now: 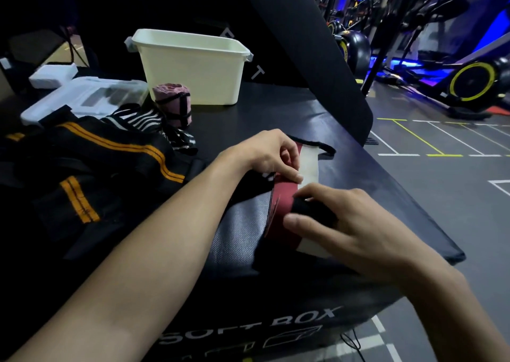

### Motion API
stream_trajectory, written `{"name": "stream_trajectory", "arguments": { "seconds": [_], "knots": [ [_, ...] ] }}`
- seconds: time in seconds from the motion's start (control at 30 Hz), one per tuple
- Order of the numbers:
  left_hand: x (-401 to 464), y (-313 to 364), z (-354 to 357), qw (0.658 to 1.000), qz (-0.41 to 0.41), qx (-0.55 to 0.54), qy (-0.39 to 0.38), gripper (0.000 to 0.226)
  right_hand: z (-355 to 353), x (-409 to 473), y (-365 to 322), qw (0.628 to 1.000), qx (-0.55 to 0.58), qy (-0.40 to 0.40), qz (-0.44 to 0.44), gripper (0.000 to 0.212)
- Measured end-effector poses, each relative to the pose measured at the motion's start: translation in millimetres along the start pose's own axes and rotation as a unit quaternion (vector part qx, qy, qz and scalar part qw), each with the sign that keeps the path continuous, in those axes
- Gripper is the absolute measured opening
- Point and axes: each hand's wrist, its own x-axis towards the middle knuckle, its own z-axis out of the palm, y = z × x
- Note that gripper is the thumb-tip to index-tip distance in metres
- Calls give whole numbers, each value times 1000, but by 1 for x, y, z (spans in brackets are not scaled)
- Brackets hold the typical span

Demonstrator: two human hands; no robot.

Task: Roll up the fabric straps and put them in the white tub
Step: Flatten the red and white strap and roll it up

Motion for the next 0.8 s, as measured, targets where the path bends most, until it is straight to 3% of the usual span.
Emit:
{"name": "stream_trajectory", "arguments": {
  "seconds": [0.13, 0.27, 0.43, 0.53, 0.6, 0.67, 0.8],
  "knots": [
    [0, -1, -1, 1000, -8, -6, 4, 24, 7, 15, 7, 999, 31, 0, 40, 45],
    [1, -3, -1, 1000, -12, 8, 13, 20, 15, 24, 11, 996, 61, 23, 62, 28],
    [3, -6, 0, 999, -16, 30, 27, 25, 22, 31, 10, 980, 107, 143, 87, 35],
    [3, -6, 0, 999, -8, 35, 32, 20, 31, 32, 5, 960, -10, 280, 17, 30],
    [2, -5, 0, 999, -9, 31, 27, 16, 38, 31, 2, 940, -81, 331, -20, 27],
    [3, -6, 0, 999, -12, 25, 21, 13, 41, 27, 3, 936, -121, 329, -41, 28],
    [6, -9, 1, 999, -9, 16, 27, 11, 38, 19, 10, 954, -161, 253, -10, 51]
  ]
}}
